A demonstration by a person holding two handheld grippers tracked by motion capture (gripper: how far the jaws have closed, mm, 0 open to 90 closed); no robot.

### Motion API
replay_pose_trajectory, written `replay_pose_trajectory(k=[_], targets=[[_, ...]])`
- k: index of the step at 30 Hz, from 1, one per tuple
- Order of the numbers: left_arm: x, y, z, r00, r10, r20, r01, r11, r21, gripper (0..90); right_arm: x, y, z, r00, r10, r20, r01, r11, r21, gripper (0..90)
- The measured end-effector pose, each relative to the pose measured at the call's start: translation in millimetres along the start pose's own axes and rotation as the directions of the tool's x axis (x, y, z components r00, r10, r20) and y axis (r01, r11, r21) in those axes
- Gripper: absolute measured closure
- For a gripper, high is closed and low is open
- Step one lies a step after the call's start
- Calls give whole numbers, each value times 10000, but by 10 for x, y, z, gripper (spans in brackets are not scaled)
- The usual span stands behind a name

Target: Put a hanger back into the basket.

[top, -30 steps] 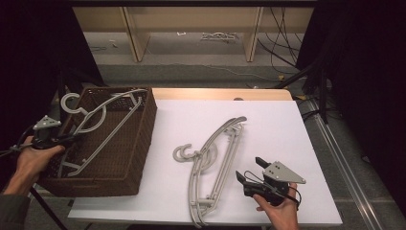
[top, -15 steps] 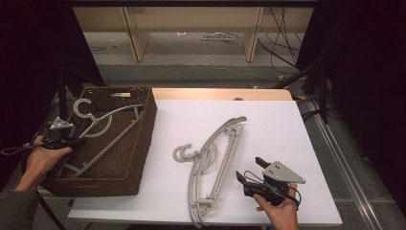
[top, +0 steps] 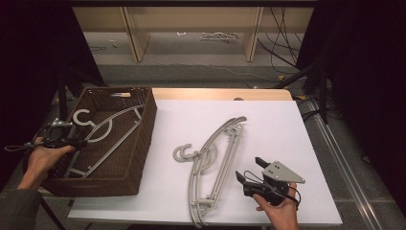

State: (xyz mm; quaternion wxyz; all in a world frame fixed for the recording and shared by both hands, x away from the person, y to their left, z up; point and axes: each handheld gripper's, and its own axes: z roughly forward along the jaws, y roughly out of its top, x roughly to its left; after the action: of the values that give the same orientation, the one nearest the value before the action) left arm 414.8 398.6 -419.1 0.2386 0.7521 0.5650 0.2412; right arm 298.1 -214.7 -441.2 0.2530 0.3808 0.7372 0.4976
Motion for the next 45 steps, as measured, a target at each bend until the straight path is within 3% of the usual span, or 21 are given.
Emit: replay_pose_trajectory(k=[5, 7, 8, 12, 13, 15, 21, 22, 23, 26, 29, 30, 31, 34, 36, 39, 41, 43, 45], targets=[[-148, 116, -175, 9985, -448, 328, 472, 9959, -774, 391, 5, 3, 3, 10000, -7, -3, 7, 10000, -57, 196], [-183, 142, -229, 9988, -304, 389, 337, 9958, -855, 357, 5, 2, 3, 10000, -15, 16, 15, 10000, -53, 196], [-296, 195, -324, 9976, -264, 644, 347, 9908, -1308, 342, 3, 9, -8, 9999, -56, 102, 55, 10000, 45, 195], [-566, 280, -497, 9917, -54, 1288, 324, 9775, -2086, 310, 4, 9, -15, 9999, 17, 108, -17, 10000, 19, 194], [-661, 294, -517, 9885, -295, 1484, 656, 9673, -2448, 304, 4, 10, -13, 9999, -24, 135, 24, 10000, 1, 194], [-800, 310, -563, 9821, -276, 1862, 786, 9590, -2723, 298, 3, 9, -15, 9999, -66, 144, 66, 10000, -26, 194], [-1160, 326, -669, 9619, -88, 2732, 1018, 9390, -3284, 276, 4, 9, -18, 9999, 33, 103, -33, 10000, 27, 194], [-1160, 326, -669, 9619, -88, 2732, 1018, 9390, -3284, 275, 2, 7, -16, 9999, -33, 136, 33, 10000, -11, 194], [-1302, 328, -702, 9513, 30, 3081, 1085, 9326, -3442, 270, -1, 11, -22, 9999, -66, 148, 66, 10000, 4, 194], [-1487, 323, -726, 9396, 297, 3409, 985, 9306, -3526, 247, -3, 13, -34, 9999, -68, 141, 66, 9999, 100, 194], [-1605, 317, -721, 9358, 440, 3498, 899, 9296, -3575, 220, -2, 12, -25, 9998, -77, 159, 77, 10000, -41, 194], [-1712, 310, -712, 9294, 680, 3626, 713, 9313, -3572, 220, 1, 13, -26, 9998, -76, 168, 77, 10000, -51, 194], [-1712, 310, -712, 9294, 680, 3626, 713, 9313, -3572, 220, 2, 13, -30, 9999, -75, 155, 75, 10000, -6, 194], [-1923, 279, -704, 9221, 845, 3777, 685, 9248, -3741, 213, 1, 12, -27, 9998, -75, 172, 76, 10000, -48, 194], [-2012, 268, -695, 9098, 838, 4065, 838, 9221, -3777, 215, 1, 10, -28, 9998, -63, 179, 64, 10000, -48, 194], [-2149, 235, -682, 9042, 831, 4189, 963, 9160, -3896, 214, 5, 14, -29, 9998, -10, 193, 12, 9999, -112, 194], [-2223, 214, -671, 8963, 975, 4326, 934, 9121, -3991, 214, 7, 12, -30, 9998, -18, 204, 21, 9999, -114, 194], [-2286, 187, -669, 8977, 1026, 4286, 928, 9067, -4114, 213, 8, 12, -30, 9998, -15, 207, 18, 9999, -120, 194], [-2342, 154, -649, 8945, 1054, 4344, 957, 9041, -4164, 211, 9, 14, -33, 9998, -22, 205, 23, 10000, -80, 194]])
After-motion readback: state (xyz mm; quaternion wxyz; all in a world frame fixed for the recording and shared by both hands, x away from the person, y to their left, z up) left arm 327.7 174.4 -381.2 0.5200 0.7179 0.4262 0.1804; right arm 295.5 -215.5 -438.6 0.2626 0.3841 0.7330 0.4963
